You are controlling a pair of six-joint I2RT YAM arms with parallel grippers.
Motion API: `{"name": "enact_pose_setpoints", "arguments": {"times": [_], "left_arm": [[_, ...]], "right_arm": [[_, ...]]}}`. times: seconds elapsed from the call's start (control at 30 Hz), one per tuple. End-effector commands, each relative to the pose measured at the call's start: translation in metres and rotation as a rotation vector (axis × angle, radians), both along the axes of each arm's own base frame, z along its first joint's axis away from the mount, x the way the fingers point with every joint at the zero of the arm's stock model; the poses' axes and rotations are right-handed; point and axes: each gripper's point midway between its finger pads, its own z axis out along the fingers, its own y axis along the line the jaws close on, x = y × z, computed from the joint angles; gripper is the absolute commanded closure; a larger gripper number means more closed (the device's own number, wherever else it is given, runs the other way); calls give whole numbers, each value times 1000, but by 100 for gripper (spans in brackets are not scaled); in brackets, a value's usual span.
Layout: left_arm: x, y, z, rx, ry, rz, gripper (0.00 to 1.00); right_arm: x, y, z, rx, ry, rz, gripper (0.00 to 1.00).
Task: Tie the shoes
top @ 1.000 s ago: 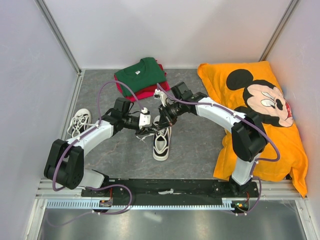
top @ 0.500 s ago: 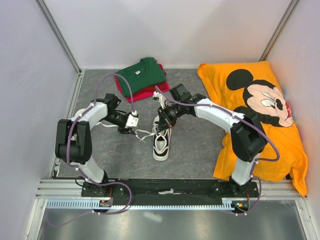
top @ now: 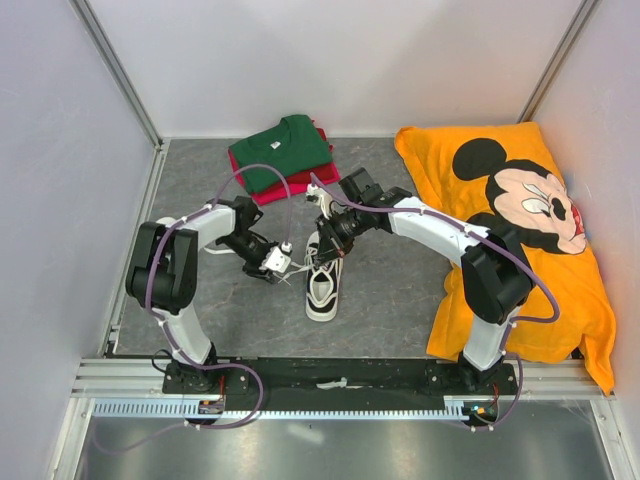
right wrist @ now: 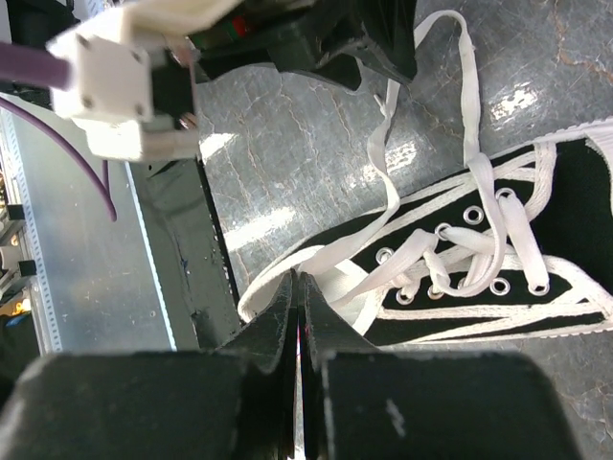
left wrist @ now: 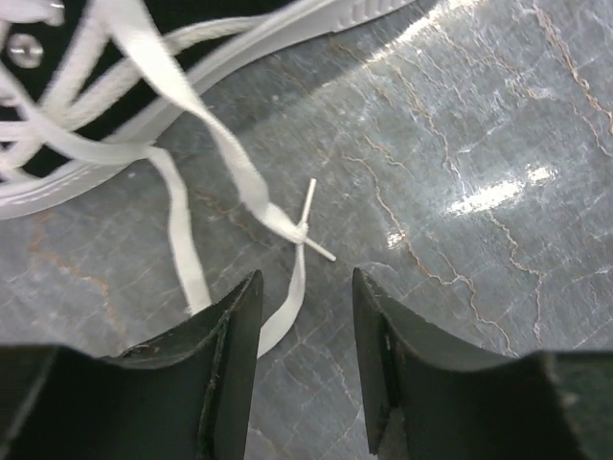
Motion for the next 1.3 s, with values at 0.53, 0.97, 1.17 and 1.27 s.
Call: {"name": "enact_pose_setpoints", "arguments": {"times": [0.53,0.97,1.17,1.27], "left_arm": [[97,-13,100,-232,-246,279,98],[-58,-29,184,-447,-100,162,98],[-114,-77,195,-494,-55,-35,98],[-127,-101,192,-496,-24,-87,98]], "right_arm": [[10,3,-2,-19,-45,5,100],[37,9,1,-30,-101,-48,100],[47,10,1,-18,-88,-59,100],[46,13,1,-4,-77,-48,100]]}}
